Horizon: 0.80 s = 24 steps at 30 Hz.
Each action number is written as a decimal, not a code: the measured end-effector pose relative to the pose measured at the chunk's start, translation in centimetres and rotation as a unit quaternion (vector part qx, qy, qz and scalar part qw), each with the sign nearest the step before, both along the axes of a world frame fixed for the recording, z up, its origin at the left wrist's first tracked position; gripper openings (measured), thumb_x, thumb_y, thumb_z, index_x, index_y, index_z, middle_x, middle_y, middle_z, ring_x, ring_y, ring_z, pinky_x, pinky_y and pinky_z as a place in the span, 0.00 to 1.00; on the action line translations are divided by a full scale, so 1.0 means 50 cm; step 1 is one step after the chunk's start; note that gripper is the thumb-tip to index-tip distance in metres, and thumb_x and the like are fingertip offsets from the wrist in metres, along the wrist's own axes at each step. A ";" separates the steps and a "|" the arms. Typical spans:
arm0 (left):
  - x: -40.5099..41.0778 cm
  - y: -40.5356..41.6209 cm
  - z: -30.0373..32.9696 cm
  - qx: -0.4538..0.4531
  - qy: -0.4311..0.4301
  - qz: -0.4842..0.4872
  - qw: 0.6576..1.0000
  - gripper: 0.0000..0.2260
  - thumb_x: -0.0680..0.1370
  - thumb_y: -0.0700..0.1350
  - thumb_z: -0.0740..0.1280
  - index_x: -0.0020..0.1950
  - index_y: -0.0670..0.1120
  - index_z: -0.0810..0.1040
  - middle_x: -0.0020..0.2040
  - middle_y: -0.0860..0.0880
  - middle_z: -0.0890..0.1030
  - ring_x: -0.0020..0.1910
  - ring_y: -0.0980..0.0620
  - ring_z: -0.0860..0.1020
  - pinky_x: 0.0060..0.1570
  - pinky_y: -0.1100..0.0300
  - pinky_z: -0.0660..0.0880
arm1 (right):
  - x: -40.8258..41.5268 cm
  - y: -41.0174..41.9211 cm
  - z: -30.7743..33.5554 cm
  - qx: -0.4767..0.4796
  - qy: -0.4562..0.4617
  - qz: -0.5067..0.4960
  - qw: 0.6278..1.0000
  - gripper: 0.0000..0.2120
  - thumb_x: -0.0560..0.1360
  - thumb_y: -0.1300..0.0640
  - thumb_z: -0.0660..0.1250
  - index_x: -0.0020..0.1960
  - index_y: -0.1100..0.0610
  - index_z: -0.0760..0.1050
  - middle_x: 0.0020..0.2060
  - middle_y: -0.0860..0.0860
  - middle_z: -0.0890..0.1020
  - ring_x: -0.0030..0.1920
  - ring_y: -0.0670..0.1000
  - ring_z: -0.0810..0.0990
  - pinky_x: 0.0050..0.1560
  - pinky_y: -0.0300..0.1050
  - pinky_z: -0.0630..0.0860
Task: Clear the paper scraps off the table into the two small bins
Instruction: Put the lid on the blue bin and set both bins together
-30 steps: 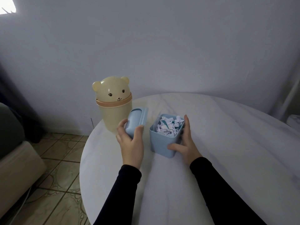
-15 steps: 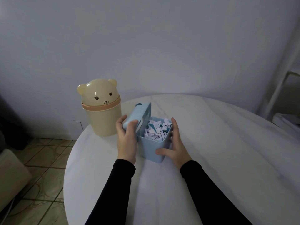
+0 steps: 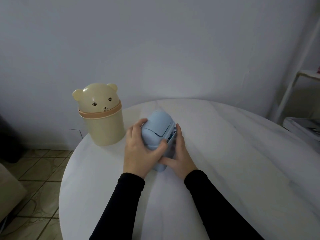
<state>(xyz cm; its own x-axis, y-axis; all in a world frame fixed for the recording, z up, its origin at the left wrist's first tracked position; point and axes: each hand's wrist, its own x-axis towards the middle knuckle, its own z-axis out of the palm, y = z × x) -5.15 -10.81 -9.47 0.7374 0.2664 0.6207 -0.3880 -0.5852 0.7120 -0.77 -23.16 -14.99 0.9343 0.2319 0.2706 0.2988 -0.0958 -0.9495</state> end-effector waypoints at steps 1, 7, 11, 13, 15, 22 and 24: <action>0.001 0.002 0.000 0.011 0.000 0.000 1.000 0.30 0.63 0.56 0.69 0.64 0.51 0.69 0.57 0.54 0.71 0.54 0.67 0.69 0.54 0.81 0.62 | -0.001 0.001 0.001 -0.003 -0.001 -0.002 1.000 0.61 0.55 0.41 0.79 0.76 0.40 0.42 0.74 0.46 0.59 0.74 0.46 0.62 0.72 0.55 0.64; -0.003 -0.002 0.005 0.023 0.018 -0.023 0.999 0.34 0.61 0.57 0.68 0.66 0.51 0.67 0.57 0.55 0.68 0.55 0.71 0.67 0.54 0.82 0.61 | -0.008 0.005 0.009 -0.033 -0.022 -0.017 0.999 0.55 0.58 0.43 0.72 0.70 0.39 0.35 0.72 0.48 0.58 0.74 0.47 0.60 0.74 0.54 0.61; -0.003 -0.001 0.011 0.042 0.038 -0.027 0.998 0.36 0.59 0.58 0.67 0.67 0.53 0.66 0.58 0.54 0.68 0.55 0.62 0.69 0.54 0.77 0.65 | -0.008 0.005 0.009 -0.036 -0.020 -0.010 0.999 0.59 0.57 0.43 0.72 0.74 0.45 0.34 0.71 0.47 0.60 0.73 0.47 0.62 0.73 0.53 0.63; -0.004 -0.001 0.011 0.057 0.047 -0.029 0.997 0.36 0.59 0.57 0.66 0.67 0.54 0.66 0.59 0.54 0.68 0.56 0.59 0.70 0.56 0.69 0.68 | -0.004 0.007 0.002 -0.041 -0.013 -0.011 0.999 0.61 0.57 0.43 0.72 0.76 0.49 0.35 0.71 0.46 0.60 0.72 0.47 0.63 0.72 0.53 0.63; -0.005 0.000 0.009 0.066 0.053 -0.036 0.996 0.36 0.59 0.57 0.66 0.67 0.54 0.66 0.59 0.54 0.68 0.57 0.58 0.70 0.57 0.66 0.68 | -0.001 0.008 -0.003 -0.037 -0.003 -0.014 0.999 0.61 0.57 0.45 0.73 0.77 0.48 0.36 0.72 0.48 0.62 0.72 0.49 0.64 0.71 0.55 0.65; -0.010 0.009 0.001 -0.019 0.087 -0.077 0.993 0.36 0.60 0.57 0.71 0.66 0.59 0.63 0.62 0.56 0.68 0.59 0.65 0.69 0.56 0.74 0.66 | 0.001 0.006 -0.005 0.007 0.018 -0.026 0.999 0.60 0.54 0.48 0.77 0.76 0.44 0.44 0.70 0.49 0.66 0.69 0.49 0.70 0.68 0.56 0.70; -0.012 0.009 -0.005 -0.063 0.105 -0.080 0.989 0.37 0.61 0.53 0.74 0.67 0.59 0.62 0.62 0.55 0.70 0.60 0.60 0.71 0.56 0.69 0.69 | 0.001 0.008 -0.005 0.007 0.013 -0.032 0.999 0.58 0.54 0.48 0.77 0.75 0.43 0.46 0.71 0.50 0.65 0.70 0.50 0.69 0.67 0.57 0.70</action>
